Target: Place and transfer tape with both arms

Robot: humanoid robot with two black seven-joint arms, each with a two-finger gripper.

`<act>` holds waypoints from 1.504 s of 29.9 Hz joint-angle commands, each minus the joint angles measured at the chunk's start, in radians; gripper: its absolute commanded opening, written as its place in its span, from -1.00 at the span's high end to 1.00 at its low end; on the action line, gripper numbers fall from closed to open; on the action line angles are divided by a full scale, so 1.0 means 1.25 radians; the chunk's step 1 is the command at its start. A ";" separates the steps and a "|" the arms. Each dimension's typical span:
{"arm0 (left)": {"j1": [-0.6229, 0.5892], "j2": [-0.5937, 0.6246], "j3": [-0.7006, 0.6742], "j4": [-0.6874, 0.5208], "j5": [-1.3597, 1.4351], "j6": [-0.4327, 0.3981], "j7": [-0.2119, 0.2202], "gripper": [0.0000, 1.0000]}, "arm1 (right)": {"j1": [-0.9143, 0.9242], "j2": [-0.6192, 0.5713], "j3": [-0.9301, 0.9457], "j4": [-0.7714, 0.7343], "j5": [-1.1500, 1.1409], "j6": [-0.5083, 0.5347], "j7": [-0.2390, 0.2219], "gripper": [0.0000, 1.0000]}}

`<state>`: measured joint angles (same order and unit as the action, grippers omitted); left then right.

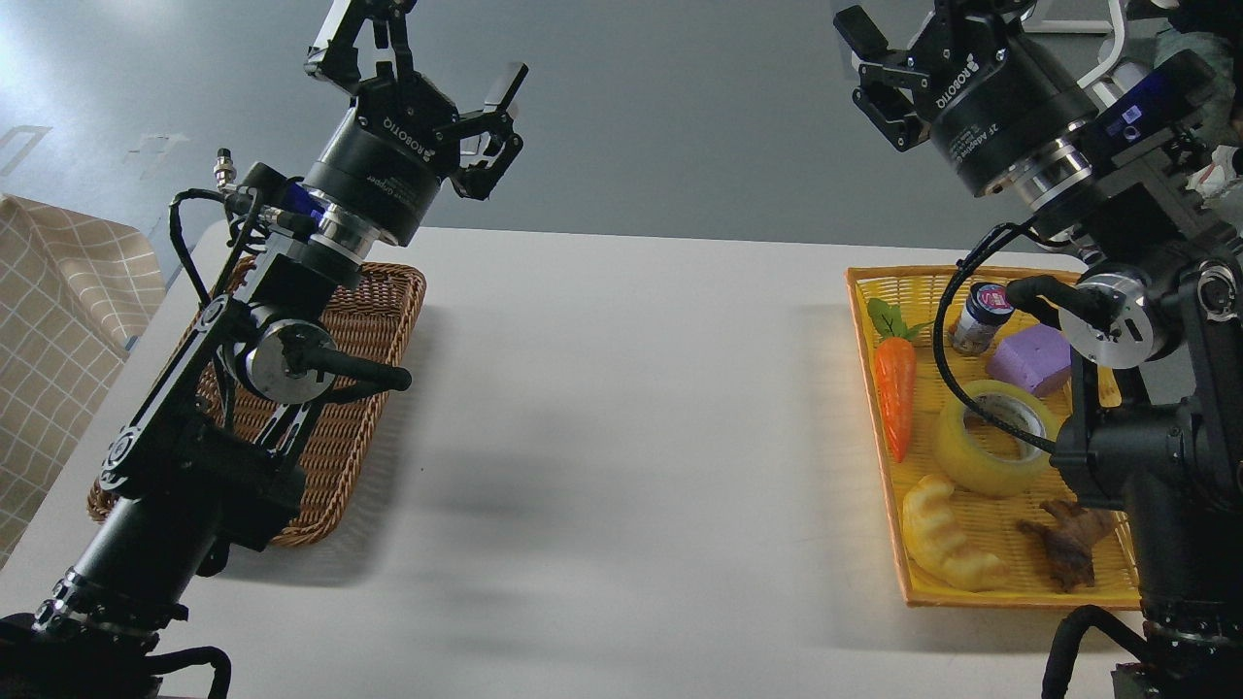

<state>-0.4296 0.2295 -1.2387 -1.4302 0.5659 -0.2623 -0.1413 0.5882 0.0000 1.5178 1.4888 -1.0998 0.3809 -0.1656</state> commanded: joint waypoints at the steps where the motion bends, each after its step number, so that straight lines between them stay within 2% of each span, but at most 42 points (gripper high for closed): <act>1: 0.016 0.018 0.001 -0.008 0.000 -0.009 -0.001 -0.97 | -0.009 0.000 -0.005 0.001 -0.001 -0.003 0.000 -1.00; 17: 0.016 0.003 -0.007 -0.013 0.000 -0.032 -0.013 -0.97 | -0.012 0.000 -0.016 0.001 -0.001 -0.003 0.000 -1.00; 22: 0.020 0.005 -0.007 -0.028 0.001 -0.076 -0.013 -0.97 | -0.024 0.000 -0.028 0.003 -0.001 -0.003 0.000 -1.00; 45: 0.028 -0.017 -0.018 -0.029 -0.002 -0.070 -0.012 -0.97 | -0.043 0.000 -0.026 0.026 0.002 0.003 0.000 -1.00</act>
<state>-0.3943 0.2113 -1.2565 -1.4695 0.5635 -0.3526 -0.1580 0.5373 0.0000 1.4850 1.5140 -1.0961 0.3847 -0.1656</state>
